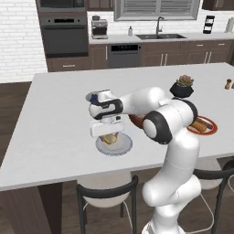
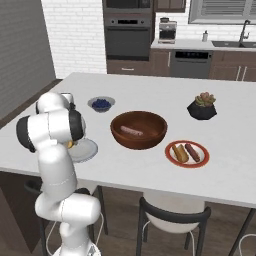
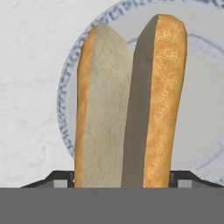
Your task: Place one bun and one sausage from the bowl on each plate.
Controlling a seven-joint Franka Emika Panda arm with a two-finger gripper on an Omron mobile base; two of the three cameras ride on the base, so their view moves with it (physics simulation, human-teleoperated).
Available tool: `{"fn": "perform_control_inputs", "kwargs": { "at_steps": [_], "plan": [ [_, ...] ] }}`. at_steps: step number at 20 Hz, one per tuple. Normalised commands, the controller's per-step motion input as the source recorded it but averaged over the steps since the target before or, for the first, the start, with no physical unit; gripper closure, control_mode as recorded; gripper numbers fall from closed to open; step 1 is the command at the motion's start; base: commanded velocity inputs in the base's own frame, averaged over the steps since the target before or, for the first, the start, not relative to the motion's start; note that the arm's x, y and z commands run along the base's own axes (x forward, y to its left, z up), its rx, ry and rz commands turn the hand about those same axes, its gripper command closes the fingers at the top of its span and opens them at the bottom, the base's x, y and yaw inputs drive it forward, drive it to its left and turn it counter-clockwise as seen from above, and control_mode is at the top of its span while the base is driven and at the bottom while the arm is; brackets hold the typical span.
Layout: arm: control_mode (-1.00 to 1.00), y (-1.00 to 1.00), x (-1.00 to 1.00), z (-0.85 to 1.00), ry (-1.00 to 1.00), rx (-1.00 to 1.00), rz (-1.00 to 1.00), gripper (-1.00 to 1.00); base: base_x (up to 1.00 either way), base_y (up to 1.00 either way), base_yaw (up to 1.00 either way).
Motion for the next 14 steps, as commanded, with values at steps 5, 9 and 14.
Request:
{"fn": "perform_control_inputs", "kwargs": {
  "at_steps": [5,9,14],
  "plan": [
    [-1.0,-0.09,-0.49,-0.02,0.0,0.0,0.0,1.0,0.0,0.0,0.0],
    [-1.0,-0.02,-0.27,-0.08,-0.03,0.0,0.0,-1.0,0.0,0.0,0.0],
    [-1.0,-0.02,0.33,0.0,-0.02,0.01,0.0,-1.0,0.0,0.0,0.0]
  ]
}}
